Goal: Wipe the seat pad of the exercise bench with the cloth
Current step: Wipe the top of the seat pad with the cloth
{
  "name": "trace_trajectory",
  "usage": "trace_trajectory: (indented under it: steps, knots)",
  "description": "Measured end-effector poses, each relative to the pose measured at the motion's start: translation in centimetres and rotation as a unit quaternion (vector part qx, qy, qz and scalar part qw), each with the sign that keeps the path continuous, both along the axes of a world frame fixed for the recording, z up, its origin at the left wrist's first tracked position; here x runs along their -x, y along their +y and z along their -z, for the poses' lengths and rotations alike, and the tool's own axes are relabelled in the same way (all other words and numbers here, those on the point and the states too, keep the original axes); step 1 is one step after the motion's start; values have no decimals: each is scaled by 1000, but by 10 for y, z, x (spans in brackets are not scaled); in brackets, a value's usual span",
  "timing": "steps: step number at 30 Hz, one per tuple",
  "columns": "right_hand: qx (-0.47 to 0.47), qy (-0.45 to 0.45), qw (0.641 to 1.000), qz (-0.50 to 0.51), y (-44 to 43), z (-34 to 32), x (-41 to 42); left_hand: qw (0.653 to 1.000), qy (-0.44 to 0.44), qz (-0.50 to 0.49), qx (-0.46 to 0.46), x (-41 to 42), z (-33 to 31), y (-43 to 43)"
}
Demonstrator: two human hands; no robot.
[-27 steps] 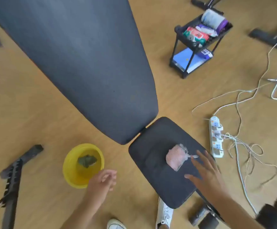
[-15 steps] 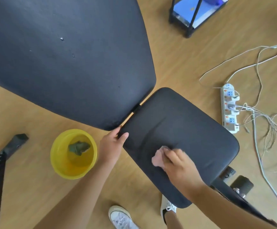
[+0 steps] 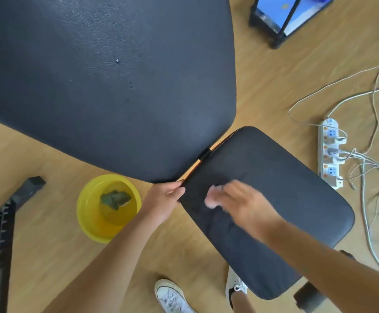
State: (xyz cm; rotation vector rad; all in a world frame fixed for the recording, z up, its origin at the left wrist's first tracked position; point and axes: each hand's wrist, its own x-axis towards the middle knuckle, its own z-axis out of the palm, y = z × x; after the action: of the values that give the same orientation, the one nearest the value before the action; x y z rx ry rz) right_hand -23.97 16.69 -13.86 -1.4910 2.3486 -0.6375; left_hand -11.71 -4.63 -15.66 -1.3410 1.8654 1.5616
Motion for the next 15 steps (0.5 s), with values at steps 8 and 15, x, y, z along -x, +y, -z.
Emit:
trace_trajectory:
  steps: [8,15]
  knots:
    - [-7,-1,998,59,-10,-13,-60,999,-19,43,24,3,-1,-1]
    - [-39,5,936,349,-71,-7,0,991,-92,-43,-92,10,12,-12]
